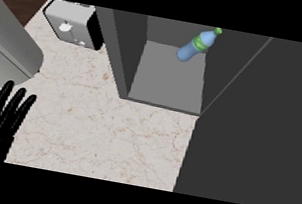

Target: Pick up the bottled water, place it into the cabinet and close the cabinet

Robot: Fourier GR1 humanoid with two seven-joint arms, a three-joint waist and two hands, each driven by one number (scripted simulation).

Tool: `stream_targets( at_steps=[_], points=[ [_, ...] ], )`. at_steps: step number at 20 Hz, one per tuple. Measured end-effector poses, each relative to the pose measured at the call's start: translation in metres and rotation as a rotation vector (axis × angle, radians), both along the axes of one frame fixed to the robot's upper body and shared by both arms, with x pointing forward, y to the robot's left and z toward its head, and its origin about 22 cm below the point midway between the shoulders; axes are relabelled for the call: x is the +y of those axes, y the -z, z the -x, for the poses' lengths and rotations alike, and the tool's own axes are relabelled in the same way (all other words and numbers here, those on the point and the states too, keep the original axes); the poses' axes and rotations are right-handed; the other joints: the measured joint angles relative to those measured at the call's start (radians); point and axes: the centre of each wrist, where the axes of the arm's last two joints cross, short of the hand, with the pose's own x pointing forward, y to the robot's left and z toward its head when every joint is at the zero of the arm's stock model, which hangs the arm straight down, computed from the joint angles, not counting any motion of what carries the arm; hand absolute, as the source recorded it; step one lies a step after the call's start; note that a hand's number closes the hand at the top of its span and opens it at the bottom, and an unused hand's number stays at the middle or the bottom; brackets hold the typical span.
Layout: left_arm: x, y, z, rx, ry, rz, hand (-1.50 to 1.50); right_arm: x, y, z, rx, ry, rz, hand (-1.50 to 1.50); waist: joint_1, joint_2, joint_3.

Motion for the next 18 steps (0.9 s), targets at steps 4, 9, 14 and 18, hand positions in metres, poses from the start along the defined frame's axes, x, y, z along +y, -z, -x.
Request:
stream_targets(
  at_steps=[4,9,14,18],
  points=[
    [0.014,-0.007,0.004,-0.009,0.015,0.0,-1.5,0.005,0.001,0.0,0.017,0.072,-0.027,1.5,0.024,0.009,0.0],
    [0.024,-0.012,0.008,-0.017,0.053,-0.003,-1.5,0.008,0.0,-0.006,0.001,0.094,-0.025,1.5,0.065,0.02,-0.001],
    [0.034,-0.016,0.009,-0.03,0.089,-0.011,-1.5,0.011,-0.003,-0.015,-0.035,0.075,0.0,1.5,0.105,0.031,-0.003],
    [0.039,-0.021,0.008,-0.036,0.119,-0.025,-1.5,0.012,-0.005,-0.023,-0.066,0.045,0.024,1.5,0.136,0.038,-0.003]
  ],
)
